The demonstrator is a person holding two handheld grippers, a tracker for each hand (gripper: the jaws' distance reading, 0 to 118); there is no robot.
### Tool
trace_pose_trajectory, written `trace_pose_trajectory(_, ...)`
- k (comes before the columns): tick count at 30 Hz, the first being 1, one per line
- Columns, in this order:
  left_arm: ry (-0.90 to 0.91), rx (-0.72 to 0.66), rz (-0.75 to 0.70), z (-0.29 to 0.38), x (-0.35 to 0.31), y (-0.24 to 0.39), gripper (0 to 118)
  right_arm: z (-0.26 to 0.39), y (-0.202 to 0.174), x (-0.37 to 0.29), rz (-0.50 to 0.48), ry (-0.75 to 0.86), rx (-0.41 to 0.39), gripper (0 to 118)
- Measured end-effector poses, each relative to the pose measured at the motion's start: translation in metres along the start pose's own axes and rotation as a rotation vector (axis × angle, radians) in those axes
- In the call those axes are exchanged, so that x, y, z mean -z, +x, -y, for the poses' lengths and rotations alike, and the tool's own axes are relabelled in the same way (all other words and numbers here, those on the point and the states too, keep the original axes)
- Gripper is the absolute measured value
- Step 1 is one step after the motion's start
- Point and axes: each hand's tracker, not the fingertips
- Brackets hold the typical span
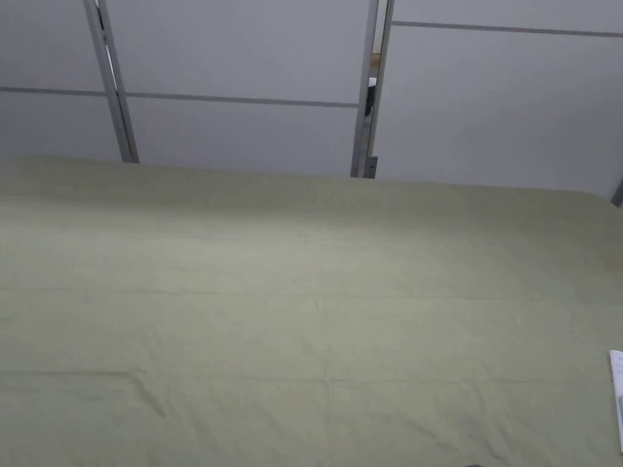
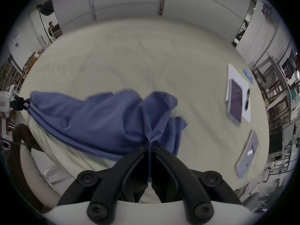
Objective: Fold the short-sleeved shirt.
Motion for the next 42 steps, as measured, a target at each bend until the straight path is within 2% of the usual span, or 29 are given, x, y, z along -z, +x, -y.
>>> trace_pose_trajectory(3, 0.023, -0.021, -0.011, 0.004, 0.008, 0.005, 2, 0.003, -0.024, -0.003, 0.074, -0.026, -0.097, 3)
trace_pose_trajectory(4, 0.040, -0.037, -0.022, 0.002, 0.006, 0.006, 10, 0.003, -0.032, -0.010, 0.097, -0.001, -0.113, 5)
trace_pose_trajectory(6, 0.057, -0.040, -0.020, -0.001, -0.003, 0.005, 15, 0.007, -0.046, -0.021, 0.137, 0.037, -0.142, 7)
trace_pose_trajectory(7, 0.094, -0.024, -0.044, -0.002, -0.012, 0.004, 27, 0.000, -0.042, -0.030, 0.171, 0.050, -0.148, 16)
trace_pose_trajectory(8, 0.139, -0.006, -0.071, -0.001, -0.025, 0.003, 68, 0.001, -0.044, -0.040, 0.231, 0.069, -0.152, 45)
trace_pose_trajectory(9, 0.188, 0.001, -0.088, 0.000, -0.038, 0.001, 103, 0.003, -0.045, -0.051, 0.257, 0.105, -0.139, 76)
trace_pose_trajectory(10, 0.287, -0.009, -0.062, 0.002, -0.059, -0.002, 118, 0.005, -0.045, -0.070, 0.243, 0.171, -0.087, 102)
trace_pose_trajectory(11, 0.386, -0.029, -0.027, 0.002, -0.079, -0.005, 118, -0.003, -0.032, -0.083, 0.220, 0.261, -0.023, 116)
trace_pose_trajectory(12, 0.476, -0.056, -0.006, -0.001, -0.100, -0.007, 118, -0.005, -0.033, -0.105, 0.196, 0.379, 0.059, 117)
trace_pose_trajectory(15, 0.771, -0.158, 0.053, -0.015, -0.154, -0.009, 118, -0.024, -0.038, -0.157, 0.085, 0.718, 0.225, 117)
trace_pose_trajectory(18, 0.979, -0.205, 0.181, -0.030, -0.194, -0.002, 118, -0.041, -0.066, -0.200, 0.041, 0.966, 0.274, 116)
trace_pose_trajectory(19, 1.021, -0.197, 0.250, -0.032, -0.202, -0.001, 114, -0.054, -0.075, -0.210, 0.006, 1.032, 0.274, 113)
trace_pose_trajectory(20, 1.046, -0.192, 0.289, -0.034, -0.210, 0.006, 89, -0.057, -0.085, -0.218, -0.023, 1.081, 0.258, 92)
trace_pose_trajectory(22, 1.085, -0.193, 0.282, -0.035, -0.216, 0.015, 0, -0.061, -0.117, -0.230, 0.074, 1.183, 0.232, 2)
trace_pose_trajectory(23, 1.119, -0.207, 0.238, -0.032, -0.216, 0.019, 0, -0.067, -0.126, -0.226, 0.147, 1.207, 0.231, 2)
trace_pose_trajectory(24, 1.114, -0.207, 0.248, -0.033, -0.208, 0.017, 0, -0.064, -0.132, -0.228, 0.110, 1.247, 0.200, 2)
trace_pose_trajectory(25, 1.058, -0.173, 0.384, -0.036, -0.200, 0.011, 0, -0.066, -0.139, -0.230, 0.046, 1.227, 0.163, 2)
trace_pose_trajectory(27, 1.012, -0.257, 0.437, -0.034, -0.181, 0.002, 0, -0.072, -0.150, -0.222, 0.035, 1.206, 0.172, 2)
trace_pose_trajectory(28, 0.954, -0.278, 0.484, -0.035, -0.173, -0.015, 0, -0.074, -0.155, -0.218, 0.001, 1.184, 0.144, 2)
trace_pose_trajectory(30, 0.825, -0.393, 0.643, -0.034, -0.140, -0.045, 0, -0.076, -0.162, -0.209, 0.001, 1.150, 0.124, 2)
trace_pose_trajectory(32, 0.640, -0.528, 0.883, -0.032, -0.099, -0.080, 1, -0.079, -0.161, -0.195, -0.014, 1.093, 0.108, 2)
trace_pose_trajectory(33, 0.557, -0.581, 0.965, -0.028, -0.076, -0.094, 22, -0.080, -0.161, -0.190, -0.019, 1.067, 0.118, 2)
trace_pose_trajectory(34, 0.482, -0.615, 0.996, -0.023, -0.056, -0.105, 65, -0.080, -0.160, -0.186, -0.028, 1.043, 0.133, 2)
trace_pose_trajectory(35, 0.395, -0.621, 0.980, -0.020, -0.038, -0.114, 65, -0.081, -0.162, -0.184, -0.037, 1.018, 0.147, 2)
trace_pose_trajectory(36, 0.297, -0.626, 0.952, -0.019, -0.024, -0.117, 83, -0.082, -0.161, -0.181, -0.035, 0.994, 0.159, 2)
trace_pose_trajectory(37, 0.205, -0.610, 0.906, -0.015, -0.007, -0.119, 109, -0.083, -0.161, -0.177, -0.022, 0.973, 0.161, 2)
trace_pose_trajectory(38, 0.237, -0.661, 0.895, -0.010, 0.007, -0.125, 118, -0.083, -0.161, -0.174, -0.002, 0.958, 0.160, 2)
trace_pose_trajectory(40, 0.121, -0.672, 0.795, -0.005, 0.023, -0.130, 118, -0.083, -0.164, -0.172, 0.022, 0.922, 0.157, 2)
trace_pose_trajectory(42, 0.037, -0.721, 0.829, 0.000, 0.046, -0.135, 118, -0.085, -0.164, -0.168, 0.018, 0.900, 0.169, 2)
